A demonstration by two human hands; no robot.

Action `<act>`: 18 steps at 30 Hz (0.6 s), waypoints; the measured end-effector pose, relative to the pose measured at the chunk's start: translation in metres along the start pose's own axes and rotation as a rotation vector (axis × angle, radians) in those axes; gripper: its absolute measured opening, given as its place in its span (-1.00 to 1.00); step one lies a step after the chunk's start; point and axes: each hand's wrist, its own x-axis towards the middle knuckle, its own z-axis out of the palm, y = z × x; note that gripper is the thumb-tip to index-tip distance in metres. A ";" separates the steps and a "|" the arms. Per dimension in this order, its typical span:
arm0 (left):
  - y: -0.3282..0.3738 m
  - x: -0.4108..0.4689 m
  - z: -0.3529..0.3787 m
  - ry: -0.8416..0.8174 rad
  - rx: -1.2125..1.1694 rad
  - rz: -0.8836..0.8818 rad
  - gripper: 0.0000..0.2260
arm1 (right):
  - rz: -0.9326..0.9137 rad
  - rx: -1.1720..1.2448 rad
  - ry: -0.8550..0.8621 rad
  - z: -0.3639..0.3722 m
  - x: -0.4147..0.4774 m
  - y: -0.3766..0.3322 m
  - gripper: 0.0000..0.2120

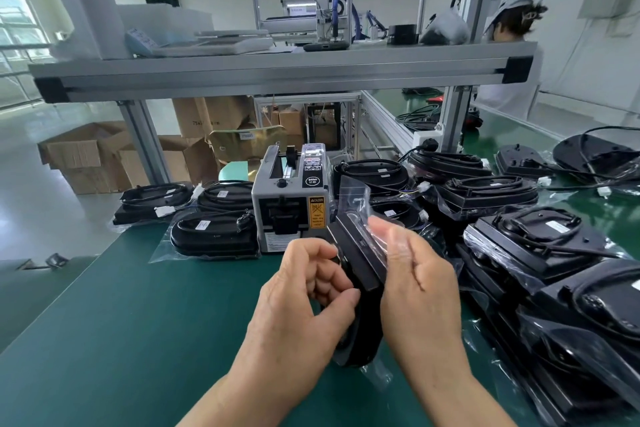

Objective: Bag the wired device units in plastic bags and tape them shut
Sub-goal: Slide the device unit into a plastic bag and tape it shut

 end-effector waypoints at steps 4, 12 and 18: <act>0.001 0.000 -0.005 -0.016 0.006 -0.009 -0.67 | 0.057 0.104 0.045 0.003 -0.006 0.001 -0.71; -0.048 0.054 -0.020 0.320 -0.451 -0.493 -0.86 | 0.135 0.147 -0.085 0.006 -0.010 0.003 -0.57; -0.110 0.123 -0.018 0.323 -0.716 -0.980 -0.76 | 0.121 0.195 -0.075 0.006 -0.012 0.004 -0.56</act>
